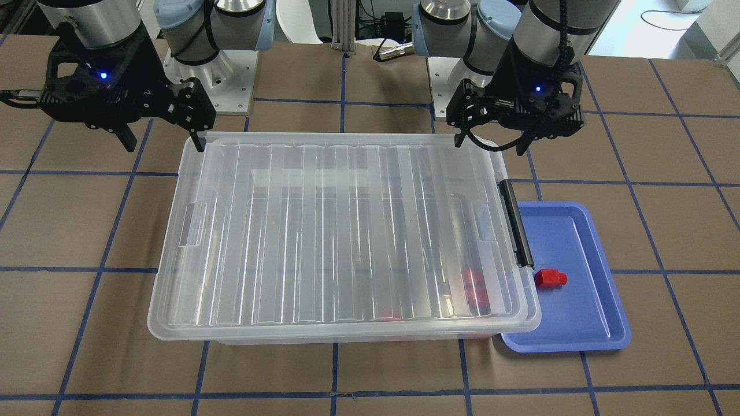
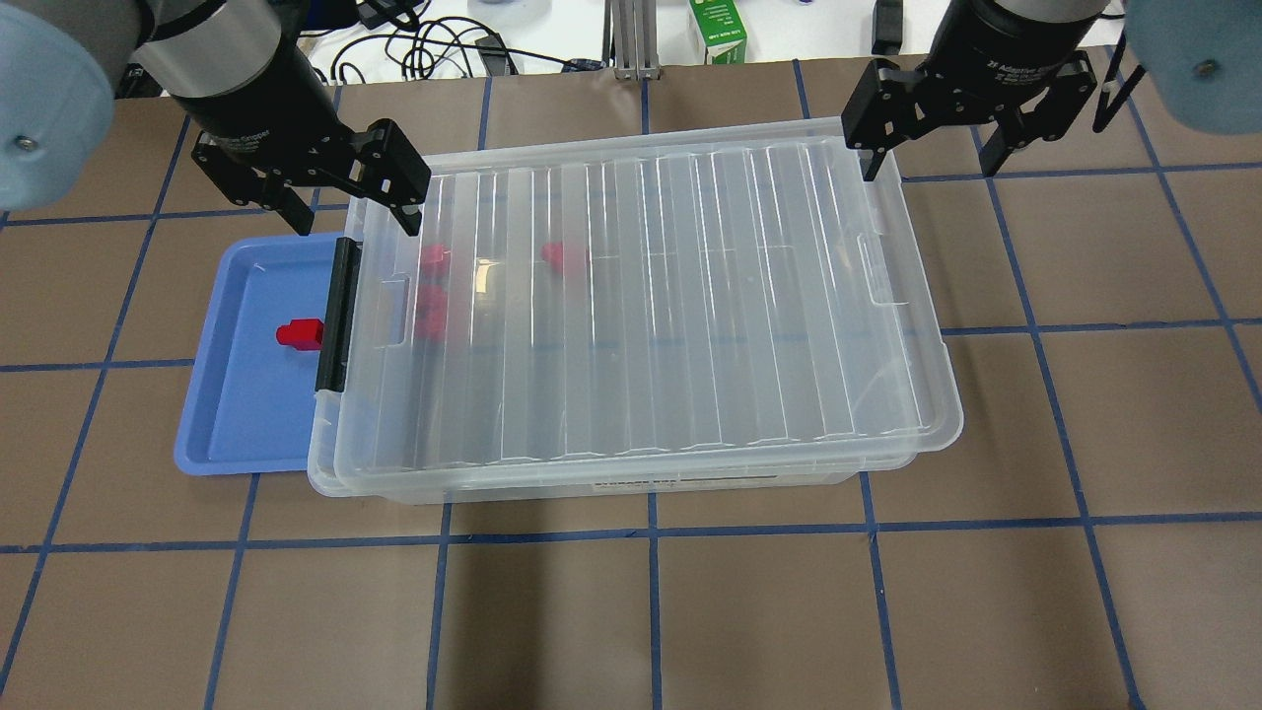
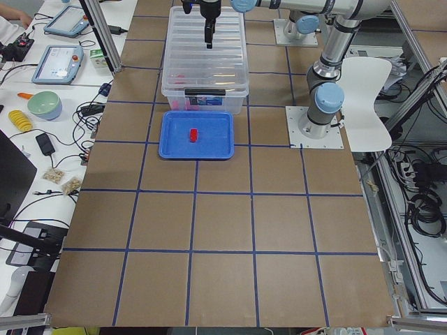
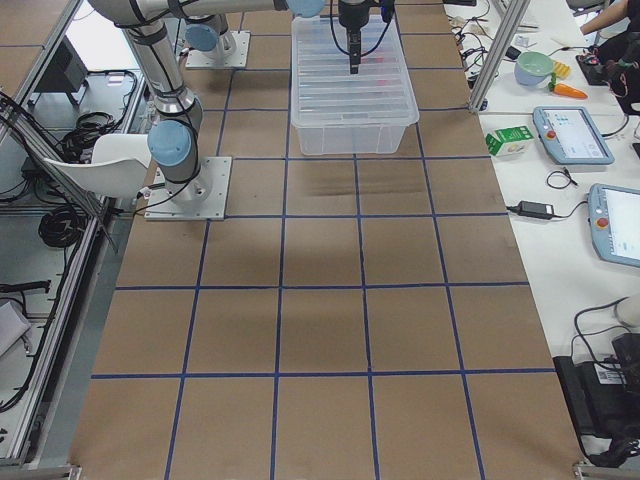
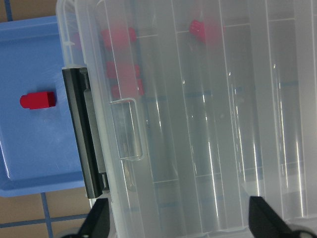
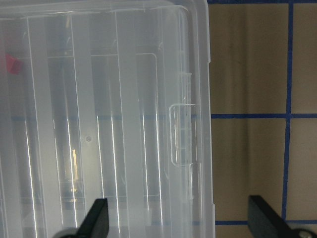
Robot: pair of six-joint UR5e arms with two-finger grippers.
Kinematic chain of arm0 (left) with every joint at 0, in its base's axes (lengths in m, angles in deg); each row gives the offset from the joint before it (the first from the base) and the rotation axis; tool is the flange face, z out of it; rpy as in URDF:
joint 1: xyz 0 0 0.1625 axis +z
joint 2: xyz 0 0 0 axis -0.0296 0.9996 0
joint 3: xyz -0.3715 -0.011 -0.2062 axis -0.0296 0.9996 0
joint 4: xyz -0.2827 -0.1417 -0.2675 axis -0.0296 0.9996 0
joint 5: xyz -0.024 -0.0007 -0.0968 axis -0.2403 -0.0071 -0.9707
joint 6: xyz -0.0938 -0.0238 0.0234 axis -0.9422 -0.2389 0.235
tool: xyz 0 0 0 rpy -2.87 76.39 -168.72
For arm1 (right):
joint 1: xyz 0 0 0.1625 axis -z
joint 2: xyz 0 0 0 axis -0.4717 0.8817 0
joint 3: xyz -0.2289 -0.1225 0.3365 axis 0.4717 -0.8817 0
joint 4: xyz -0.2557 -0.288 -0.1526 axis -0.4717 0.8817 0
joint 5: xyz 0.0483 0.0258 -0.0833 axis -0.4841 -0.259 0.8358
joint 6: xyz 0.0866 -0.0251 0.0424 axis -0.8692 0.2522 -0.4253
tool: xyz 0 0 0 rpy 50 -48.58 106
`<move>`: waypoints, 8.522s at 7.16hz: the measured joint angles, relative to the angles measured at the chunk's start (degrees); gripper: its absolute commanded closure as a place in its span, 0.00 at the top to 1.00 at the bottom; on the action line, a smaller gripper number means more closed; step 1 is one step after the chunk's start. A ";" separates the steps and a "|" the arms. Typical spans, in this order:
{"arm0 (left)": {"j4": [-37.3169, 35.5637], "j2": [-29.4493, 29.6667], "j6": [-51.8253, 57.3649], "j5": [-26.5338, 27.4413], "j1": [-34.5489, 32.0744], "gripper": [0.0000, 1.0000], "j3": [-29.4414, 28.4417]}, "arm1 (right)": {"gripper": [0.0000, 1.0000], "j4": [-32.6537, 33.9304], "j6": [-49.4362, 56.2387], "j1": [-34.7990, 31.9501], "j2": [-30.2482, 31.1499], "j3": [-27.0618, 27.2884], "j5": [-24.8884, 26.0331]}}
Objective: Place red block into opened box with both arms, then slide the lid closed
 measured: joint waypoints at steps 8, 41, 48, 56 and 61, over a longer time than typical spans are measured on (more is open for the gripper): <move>5.31 -0.53 1.68 2.74 2.91 1.00 -0.13 | 1.00 0.04 3.52 0.70 -0.17 1.09 0.89; -32.13 27.71 -41.34 3.14 22.08 0.03 13.80 | 1.00 22.88 29.26 24.94 -7.94 15.86 2.06; -25.14 21.16 -29.02 7.68 21.09 0.00 8.54 | 1.00 23.03 31.52 27.90 -7.84 15.88 1.94; -9.15 10.06 -20.81 3.10 2.94 0.00 2.01 | 1.00 5.16 29.91 27.67 -1.16 6.49 1.53; -17.98 11.96 -16.14 3.04 -1.36 0.00 10.65 | 1.00 -5.15 24.44 24.58 5.97 3.26 0.99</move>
